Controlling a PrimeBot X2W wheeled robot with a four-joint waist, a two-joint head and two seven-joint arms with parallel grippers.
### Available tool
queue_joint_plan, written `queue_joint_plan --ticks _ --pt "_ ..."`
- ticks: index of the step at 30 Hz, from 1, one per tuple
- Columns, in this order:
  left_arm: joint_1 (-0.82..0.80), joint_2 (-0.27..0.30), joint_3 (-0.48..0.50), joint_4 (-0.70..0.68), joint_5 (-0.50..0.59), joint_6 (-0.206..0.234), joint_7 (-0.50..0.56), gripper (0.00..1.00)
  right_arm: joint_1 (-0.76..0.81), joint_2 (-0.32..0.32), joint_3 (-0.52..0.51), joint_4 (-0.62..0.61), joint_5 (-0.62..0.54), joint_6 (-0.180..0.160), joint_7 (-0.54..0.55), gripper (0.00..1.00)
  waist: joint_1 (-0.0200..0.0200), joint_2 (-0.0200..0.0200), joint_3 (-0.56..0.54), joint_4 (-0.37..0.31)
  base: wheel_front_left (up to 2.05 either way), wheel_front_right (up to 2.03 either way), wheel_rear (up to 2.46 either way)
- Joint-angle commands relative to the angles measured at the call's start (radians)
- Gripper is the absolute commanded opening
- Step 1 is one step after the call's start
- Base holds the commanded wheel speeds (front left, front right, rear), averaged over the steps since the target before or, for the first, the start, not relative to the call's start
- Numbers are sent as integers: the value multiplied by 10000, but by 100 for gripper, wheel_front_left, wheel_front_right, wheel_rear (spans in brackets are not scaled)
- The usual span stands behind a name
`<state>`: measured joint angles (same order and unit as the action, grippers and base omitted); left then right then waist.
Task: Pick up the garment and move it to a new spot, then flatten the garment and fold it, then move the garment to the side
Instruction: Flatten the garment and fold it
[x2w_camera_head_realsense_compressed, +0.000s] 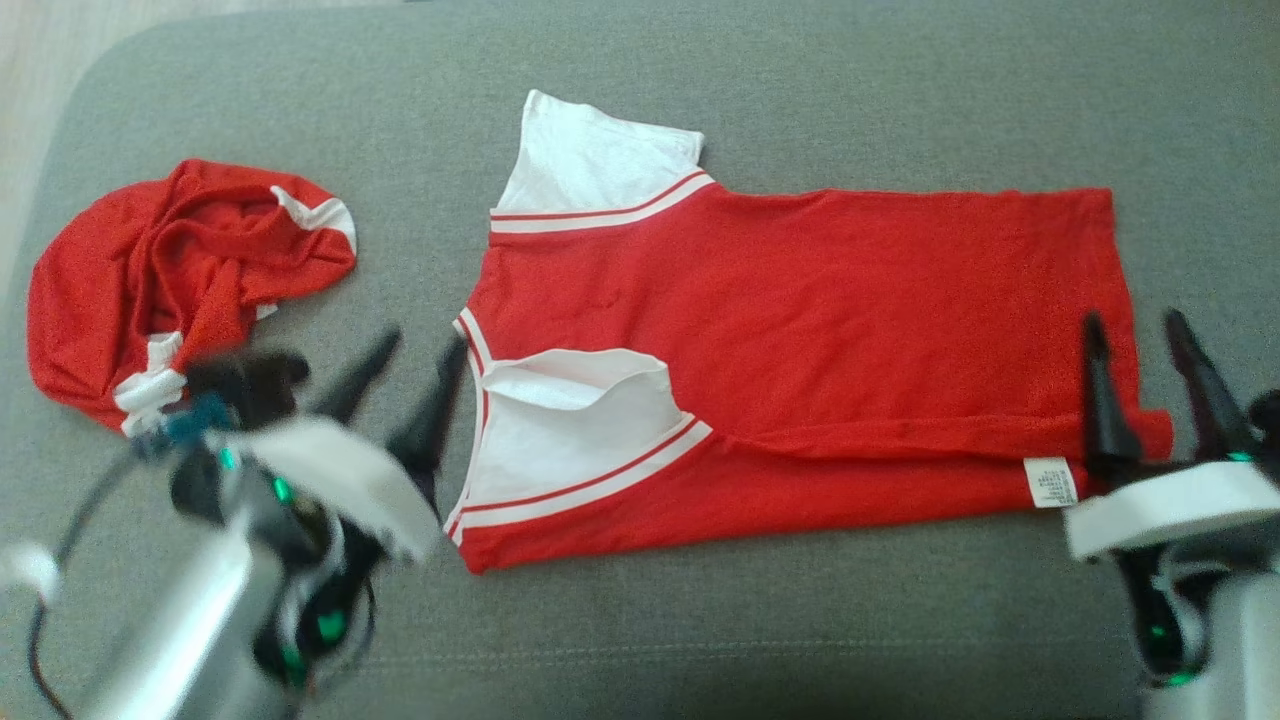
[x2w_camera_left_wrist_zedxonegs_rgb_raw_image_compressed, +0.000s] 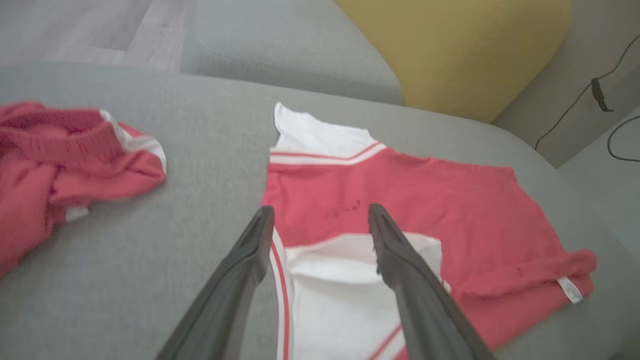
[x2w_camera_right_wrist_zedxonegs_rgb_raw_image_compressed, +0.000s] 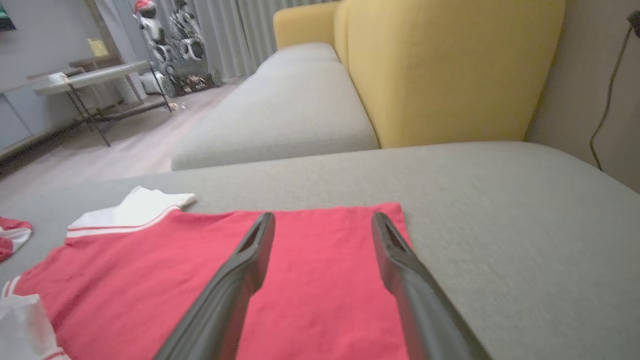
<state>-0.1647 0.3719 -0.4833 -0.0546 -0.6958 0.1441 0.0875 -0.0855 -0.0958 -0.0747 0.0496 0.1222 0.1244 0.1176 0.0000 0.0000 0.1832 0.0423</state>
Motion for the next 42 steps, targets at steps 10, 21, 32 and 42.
queue_joint_plan --ticks 10,21,32,42 --pt "-5469 468 362 2729 172 -1462 1583 100 -1537 -78 1128 567 188 63 -2077 100 0 0 1256 -765 0 0 0" --pt "-9022 807 -400 6101 881 -2463 2694 100 -2166 75 1154 759 223 63 -2563 100 0 0 3136 -1801 0 0 0" --pt "-10345 1047 -935 7410 510 -2728 3101 100 -2524 244 1034 903 273 63 -2888 100 0 0 3894 -2230 0 0 0" --pt "-10894 1463 -1428 7881 516 -2745 3155 100 -2791 332 1236 1048 296 63 -3004 100 0 0 4085 -2458 0 0 0"
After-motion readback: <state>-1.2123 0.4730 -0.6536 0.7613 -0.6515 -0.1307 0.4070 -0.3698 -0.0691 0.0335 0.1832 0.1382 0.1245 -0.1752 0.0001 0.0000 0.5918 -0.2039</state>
